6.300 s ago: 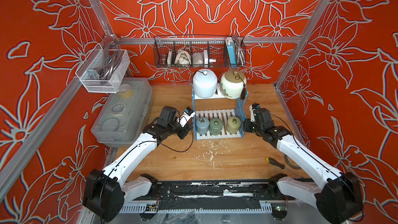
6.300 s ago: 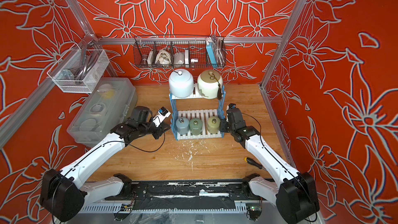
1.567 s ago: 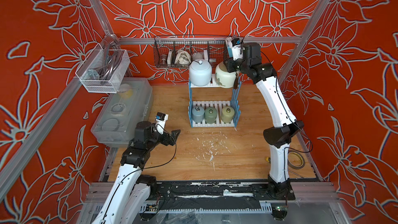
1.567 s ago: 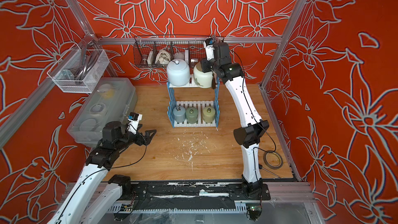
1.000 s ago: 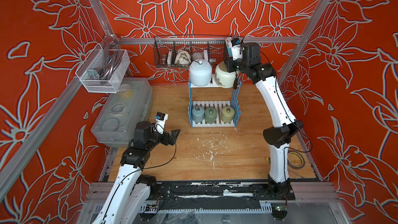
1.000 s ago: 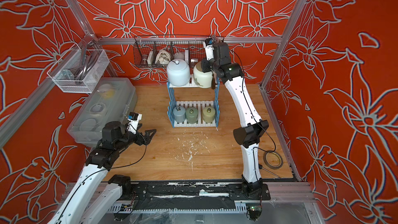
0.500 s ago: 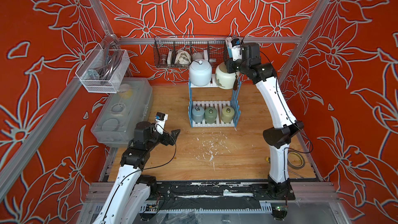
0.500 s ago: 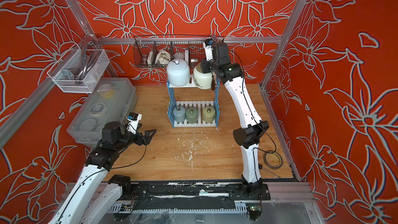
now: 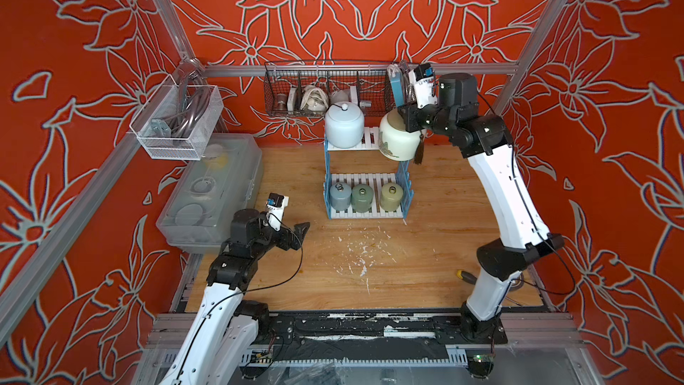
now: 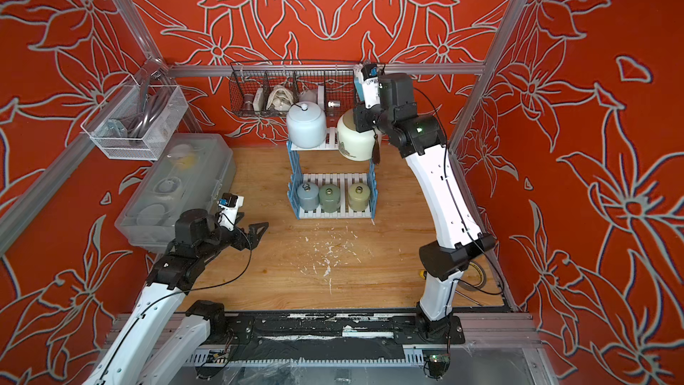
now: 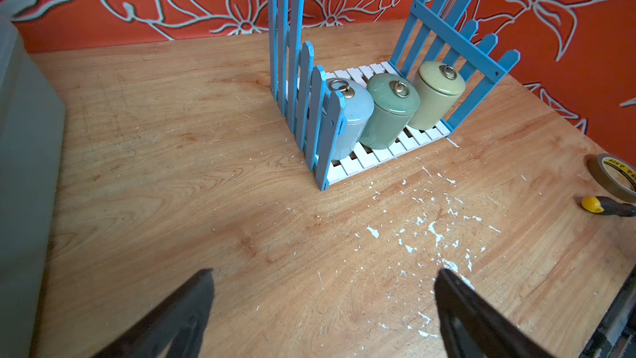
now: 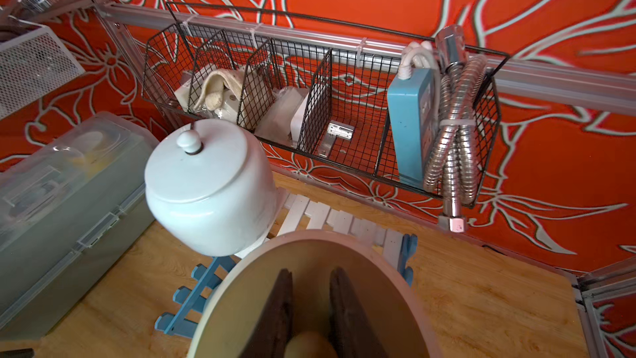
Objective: Remove the tea canisters from the shelf
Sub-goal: Pick up the tea canister from the shelf.
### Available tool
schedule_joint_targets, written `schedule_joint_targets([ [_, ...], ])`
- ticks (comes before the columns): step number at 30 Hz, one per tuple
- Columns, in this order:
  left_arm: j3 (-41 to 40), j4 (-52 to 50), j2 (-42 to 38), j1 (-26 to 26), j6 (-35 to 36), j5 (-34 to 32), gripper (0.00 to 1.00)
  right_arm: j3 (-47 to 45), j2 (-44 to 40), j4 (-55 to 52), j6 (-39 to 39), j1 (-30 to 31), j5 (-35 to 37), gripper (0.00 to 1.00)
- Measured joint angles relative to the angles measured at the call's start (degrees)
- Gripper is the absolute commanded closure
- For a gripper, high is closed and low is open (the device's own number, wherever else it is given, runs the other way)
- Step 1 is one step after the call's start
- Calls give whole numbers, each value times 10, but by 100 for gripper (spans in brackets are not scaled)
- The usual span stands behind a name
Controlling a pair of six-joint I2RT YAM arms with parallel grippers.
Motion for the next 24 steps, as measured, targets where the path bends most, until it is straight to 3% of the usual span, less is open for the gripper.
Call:
schedule_joint_targets([
  [24, -8, 2, 2, 4, 2, 0, 1, -602, -459, 167, -2, 0, 91, 100],
])
